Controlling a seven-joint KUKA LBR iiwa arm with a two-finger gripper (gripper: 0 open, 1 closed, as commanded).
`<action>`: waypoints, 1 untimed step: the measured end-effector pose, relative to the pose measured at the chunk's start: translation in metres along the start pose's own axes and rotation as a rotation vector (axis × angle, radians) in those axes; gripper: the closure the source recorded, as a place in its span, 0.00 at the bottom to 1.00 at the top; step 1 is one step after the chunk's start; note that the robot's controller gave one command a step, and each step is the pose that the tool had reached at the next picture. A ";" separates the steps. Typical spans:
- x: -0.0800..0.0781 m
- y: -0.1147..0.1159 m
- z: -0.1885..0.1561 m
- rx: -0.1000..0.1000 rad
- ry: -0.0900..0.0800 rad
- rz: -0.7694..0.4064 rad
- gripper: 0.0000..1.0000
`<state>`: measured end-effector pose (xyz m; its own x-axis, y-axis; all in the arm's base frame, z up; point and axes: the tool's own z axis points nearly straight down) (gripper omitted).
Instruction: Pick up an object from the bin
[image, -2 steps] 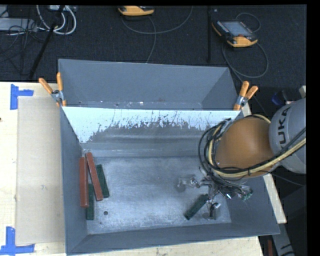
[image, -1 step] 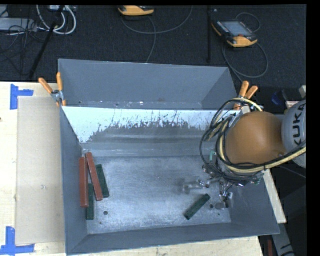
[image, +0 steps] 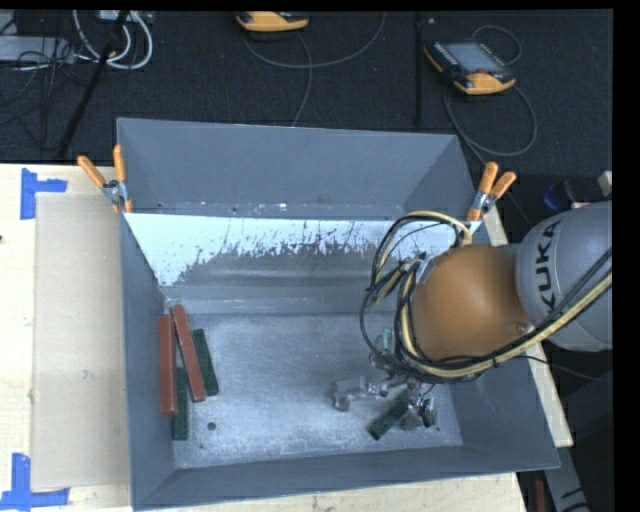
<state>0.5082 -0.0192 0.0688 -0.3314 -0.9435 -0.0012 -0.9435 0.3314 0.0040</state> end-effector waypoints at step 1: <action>-0.001 0.001 0.001 0.001 0.000 0.002 0.00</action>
Offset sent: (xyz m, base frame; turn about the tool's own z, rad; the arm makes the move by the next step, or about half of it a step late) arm 0.0000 0.0000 0.0000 0.0000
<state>0.5079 -0.0185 0.0682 -0.3337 -0.9427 -0.0010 -0.9427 0.3337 0.0030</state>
